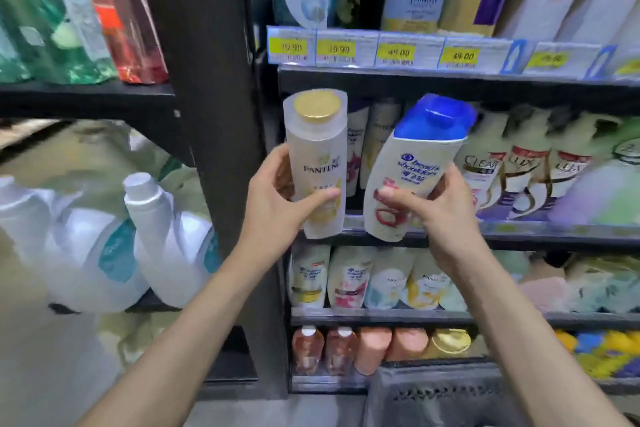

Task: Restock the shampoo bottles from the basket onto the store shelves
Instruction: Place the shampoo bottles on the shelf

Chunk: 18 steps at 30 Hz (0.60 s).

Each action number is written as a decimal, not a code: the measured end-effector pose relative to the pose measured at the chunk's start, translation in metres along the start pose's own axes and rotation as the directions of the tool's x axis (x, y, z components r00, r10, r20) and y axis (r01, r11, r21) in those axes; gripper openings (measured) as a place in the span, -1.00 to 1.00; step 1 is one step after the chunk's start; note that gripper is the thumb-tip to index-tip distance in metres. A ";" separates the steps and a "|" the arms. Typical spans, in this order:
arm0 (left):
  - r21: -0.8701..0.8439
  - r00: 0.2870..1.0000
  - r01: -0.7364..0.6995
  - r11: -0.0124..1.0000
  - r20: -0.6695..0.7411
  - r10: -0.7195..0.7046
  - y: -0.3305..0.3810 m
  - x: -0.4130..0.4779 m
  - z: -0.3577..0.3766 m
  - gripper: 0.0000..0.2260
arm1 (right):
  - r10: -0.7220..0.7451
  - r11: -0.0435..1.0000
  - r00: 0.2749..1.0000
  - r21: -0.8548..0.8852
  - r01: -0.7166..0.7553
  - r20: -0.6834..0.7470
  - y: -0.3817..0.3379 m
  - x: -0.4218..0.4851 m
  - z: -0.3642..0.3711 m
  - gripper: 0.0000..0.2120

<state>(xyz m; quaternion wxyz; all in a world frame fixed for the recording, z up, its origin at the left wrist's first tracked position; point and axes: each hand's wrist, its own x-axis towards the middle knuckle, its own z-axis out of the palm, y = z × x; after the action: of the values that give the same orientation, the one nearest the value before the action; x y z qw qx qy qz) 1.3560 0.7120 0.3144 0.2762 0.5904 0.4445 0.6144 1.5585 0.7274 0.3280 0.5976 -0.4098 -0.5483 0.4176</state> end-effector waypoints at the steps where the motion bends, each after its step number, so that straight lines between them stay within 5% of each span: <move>1: -0.001 0.999 -0.039 0.999 -0.009 0.039 -0.010 -0.002 0.003 -0.46 | -0.040 0.999 0.999 0.018 0.040 -0.006 0.008 0.001 0.000 -0.55; 10: -0.003 0.930 -0.361 0.932 -0.074 0.360 -0.047 -0.002 0.011 -0.47 | -0.350 0.921 0.937 0.183 0.345 -0.005 0.063 0.018 0.022 -0.56; 18: 0.085 0.901 -0.409 0.908 -0.120 0.417 -0.047 0.006 0.008 -0.45 | -0.302 0.949 0.952 0.103 0.296 0.041 0.086 0.057 0.031 -0.57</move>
<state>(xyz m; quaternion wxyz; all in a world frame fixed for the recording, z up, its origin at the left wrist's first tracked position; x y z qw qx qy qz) 1.3542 0.7403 0.2754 0.0918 0.6358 0.3443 0.6847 1.5266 0.8096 0.2663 0.6571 -0.2808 -0.6001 0.3595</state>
